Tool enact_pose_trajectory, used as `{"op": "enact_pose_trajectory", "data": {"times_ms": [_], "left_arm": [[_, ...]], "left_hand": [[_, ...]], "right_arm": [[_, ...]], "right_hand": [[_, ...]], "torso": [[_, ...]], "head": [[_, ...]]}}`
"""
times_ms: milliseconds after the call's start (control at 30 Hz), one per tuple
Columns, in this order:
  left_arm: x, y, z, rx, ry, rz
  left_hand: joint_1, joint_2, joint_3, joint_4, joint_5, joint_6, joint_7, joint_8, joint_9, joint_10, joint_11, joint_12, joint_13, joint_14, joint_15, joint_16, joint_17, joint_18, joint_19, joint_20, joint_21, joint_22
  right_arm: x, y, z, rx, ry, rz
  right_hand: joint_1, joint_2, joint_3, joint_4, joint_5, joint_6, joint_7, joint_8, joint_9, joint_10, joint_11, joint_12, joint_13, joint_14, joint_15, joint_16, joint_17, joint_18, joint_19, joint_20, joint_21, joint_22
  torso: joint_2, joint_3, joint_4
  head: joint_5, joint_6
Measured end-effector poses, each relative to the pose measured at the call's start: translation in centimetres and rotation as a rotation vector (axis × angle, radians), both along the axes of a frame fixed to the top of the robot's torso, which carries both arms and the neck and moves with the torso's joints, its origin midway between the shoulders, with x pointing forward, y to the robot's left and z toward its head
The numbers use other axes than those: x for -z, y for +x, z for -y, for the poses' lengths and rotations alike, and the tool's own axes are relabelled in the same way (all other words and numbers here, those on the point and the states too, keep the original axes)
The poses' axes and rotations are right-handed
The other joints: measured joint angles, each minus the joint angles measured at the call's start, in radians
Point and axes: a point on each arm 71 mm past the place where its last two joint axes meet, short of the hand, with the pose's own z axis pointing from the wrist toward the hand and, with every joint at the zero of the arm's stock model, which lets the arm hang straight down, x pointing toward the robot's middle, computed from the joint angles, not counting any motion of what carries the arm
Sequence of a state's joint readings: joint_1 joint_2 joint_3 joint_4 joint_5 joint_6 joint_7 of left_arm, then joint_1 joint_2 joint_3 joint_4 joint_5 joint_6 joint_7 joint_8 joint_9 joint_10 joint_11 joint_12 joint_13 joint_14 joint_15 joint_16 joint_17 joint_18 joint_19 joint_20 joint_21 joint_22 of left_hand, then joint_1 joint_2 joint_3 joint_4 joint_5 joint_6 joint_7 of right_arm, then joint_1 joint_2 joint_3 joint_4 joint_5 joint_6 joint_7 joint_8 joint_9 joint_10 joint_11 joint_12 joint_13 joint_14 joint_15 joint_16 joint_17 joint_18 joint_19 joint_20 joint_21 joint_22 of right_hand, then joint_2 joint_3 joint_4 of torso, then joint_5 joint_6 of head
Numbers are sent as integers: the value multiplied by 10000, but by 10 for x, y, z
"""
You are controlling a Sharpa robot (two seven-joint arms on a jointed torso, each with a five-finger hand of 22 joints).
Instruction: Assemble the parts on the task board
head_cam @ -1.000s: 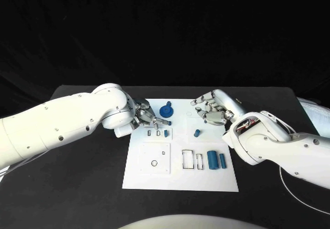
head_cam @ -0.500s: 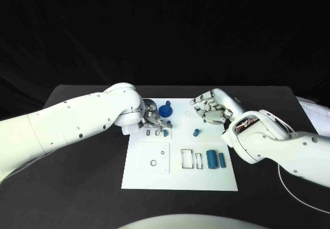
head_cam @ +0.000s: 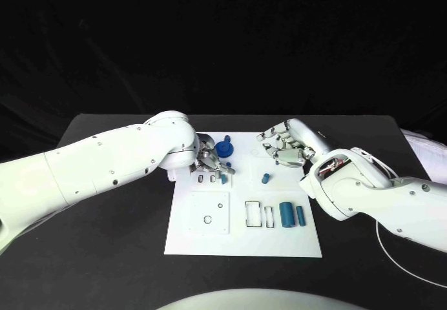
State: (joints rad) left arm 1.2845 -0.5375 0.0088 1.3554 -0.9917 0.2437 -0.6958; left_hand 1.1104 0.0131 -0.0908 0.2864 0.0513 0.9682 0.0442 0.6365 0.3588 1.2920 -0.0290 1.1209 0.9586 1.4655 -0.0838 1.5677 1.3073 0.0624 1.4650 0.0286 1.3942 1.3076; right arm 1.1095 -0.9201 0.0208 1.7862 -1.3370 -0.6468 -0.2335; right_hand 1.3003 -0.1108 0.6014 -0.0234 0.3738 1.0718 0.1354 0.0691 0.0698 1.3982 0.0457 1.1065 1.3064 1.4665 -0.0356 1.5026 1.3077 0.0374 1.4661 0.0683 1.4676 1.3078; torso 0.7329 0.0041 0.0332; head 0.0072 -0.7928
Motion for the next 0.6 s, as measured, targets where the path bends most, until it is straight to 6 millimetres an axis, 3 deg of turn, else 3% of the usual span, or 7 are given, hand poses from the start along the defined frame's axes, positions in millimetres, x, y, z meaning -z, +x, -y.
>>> {"op": "enact_pose_trajectory", "data": {"times_ms": [467, 600], "left_arm": [[1, -1, 5, 248, 155, -99], [1, -1, 5, 289, 196, -106]], "left_hand": [[544, 300, -83, -83, 0, 0, 0, 179, 161, 34, -34, 140, 126, 0, 1, 0, 7, 0, 37, -36, 78, -1], [698, 353, -83, -83, 0, -1, 0, 220, 190, 97, -43, 203, 174, 0, 1, 0, 7, -155, 37, -36, 78, -1]], "right_arm": [[0, 0, -1, -21, 9, -5], [0, 0, -1, -26, 9, -8]], "right_hand": [[0, 0, -27, -27, 0, 0, 0, 0, -1, 0, 0, 0, 1, 0, 0, 0, -2, 0, 0, 0, 0, -1], [0, 0, -27, -27, 0, 0, 0, 0, 0, 0, 0, 0, 1, 0, 0, 0, -2, 0, 0, 0, 0, -2]], "torso": [[-3, -1, 0], [-3, 0, 0]], "head": [[3, -26], [6, -35]]}}
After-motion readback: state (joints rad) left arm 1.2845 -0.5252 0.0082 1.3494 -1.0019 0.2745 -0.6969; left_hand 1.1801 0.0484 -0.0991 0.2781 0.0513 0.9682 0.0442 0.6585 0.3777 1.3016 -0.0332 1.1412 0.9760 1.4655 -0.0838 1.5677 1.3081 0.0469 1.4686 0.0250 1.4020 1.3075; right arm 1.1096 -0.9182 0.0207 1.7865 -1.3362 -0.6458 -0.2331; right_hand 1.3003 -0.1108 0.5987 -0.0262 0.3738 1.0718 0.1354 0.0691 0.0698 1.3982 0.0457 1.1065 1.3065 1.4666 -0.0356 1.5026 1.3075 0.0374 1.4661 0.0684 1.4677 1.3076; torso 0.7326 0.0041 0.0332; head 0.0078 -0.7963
